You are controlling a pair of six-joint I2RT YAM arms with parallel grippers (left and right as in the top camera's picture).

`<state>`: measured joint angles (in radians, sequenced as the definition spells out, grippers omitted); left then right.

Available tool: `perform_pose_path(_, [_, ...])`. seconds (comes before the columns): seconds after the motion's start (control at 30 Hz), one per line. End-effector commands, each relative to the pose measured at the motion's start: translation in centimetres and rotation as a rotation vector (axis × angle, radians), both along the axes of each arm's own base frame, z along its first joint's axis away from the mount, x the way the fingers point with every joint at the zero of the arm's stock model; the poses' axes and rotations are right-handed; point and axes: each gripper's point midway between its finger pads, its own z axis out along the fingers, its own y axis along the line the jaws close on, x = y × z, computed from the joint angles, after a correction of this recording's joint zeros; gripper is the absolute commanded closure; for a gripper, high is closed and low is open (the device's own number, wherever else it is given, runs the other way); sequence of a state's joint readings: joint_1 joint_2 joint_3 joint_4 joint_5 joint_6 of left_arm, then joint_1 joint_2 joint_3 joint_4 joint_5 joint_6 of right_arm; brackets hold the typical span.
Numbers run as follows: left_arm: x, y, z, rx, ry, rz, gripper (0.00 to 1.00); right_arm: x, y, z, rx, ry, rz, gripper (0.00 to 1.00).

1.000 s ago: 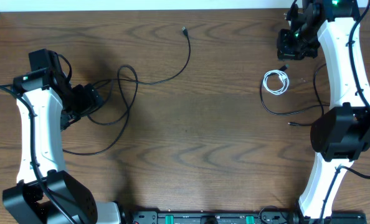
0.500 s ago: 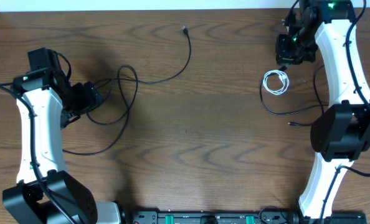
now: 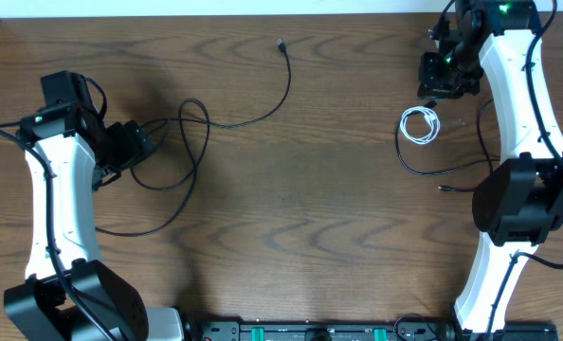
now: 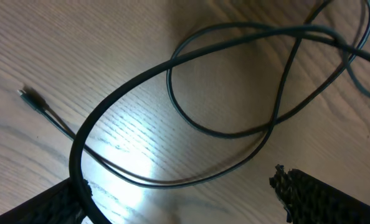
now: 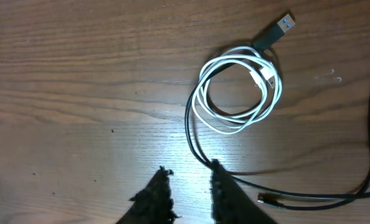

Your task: Untangle cables

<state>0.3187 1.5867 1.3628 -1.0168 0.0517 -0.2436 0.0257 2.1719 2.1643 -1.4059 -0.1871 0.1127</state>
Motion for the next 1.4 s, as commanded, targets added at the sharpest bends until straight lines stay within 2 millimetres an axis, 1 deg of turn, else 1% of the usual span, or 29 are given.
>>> perform_pose_path(0.0, [-0.1,0.3,1.9,0.034,-0.062,0.025,0.02,-0.2,0.5,-0.2,0.005,0.007,0.02,0.73])
perform_pose_path(0.1, [0.0,0.3,3.7,0.054,-0.127,0.025,0.02,-0.2,0.6,-0.2,0.005,0.008,0.021,0.69])
perform_pose_path(0.17, [-0.1,0.3,5.0,0.068,-0.171,0.026,0.02,-0.2,0.7,-0.2,0.005,0.008,0.023,0.64])
perform_pose_path(0.3, [-0.4,0.2,7.1,0.092,-0.241,0.023,0.02,-0.2,0.8,-0.2,0.005,0.008,0.026,0.5])
perform_pose_path(0.43, [-0.6,0.2,8.1,0.104,-0.275,0.019,0.02,-0.3,0.8,-0.2,0.005,0.011,0.026,0.36])
perform_pose_path(0.53, [-0.7,0.1,8.3,0.106,-0.281,0.019,0.02,-0.4,0.8,-0.2,0.005,0.015,0.026,0.29])
perform_pose_path(0.93, [-0.7,0.1,8.3,0.106,-0.281,0.019,0.02,-0.7,0.8,-0.3,0.004,0.025,0.026,0.1])
perform_pose_path(1.03, [-0.7,0.1,8.3,0.106,-0.281,0.019,0.02,-0.7,0.8,-0.3,0.004,0.026,0.026,0.08])
perform_pose_path(1.37, [-0.7,0.1,8.3,0.104,-0.277,0.019,0.02,-0.7,0.8,-0.3,0.004,0.025,0.026,0.07])
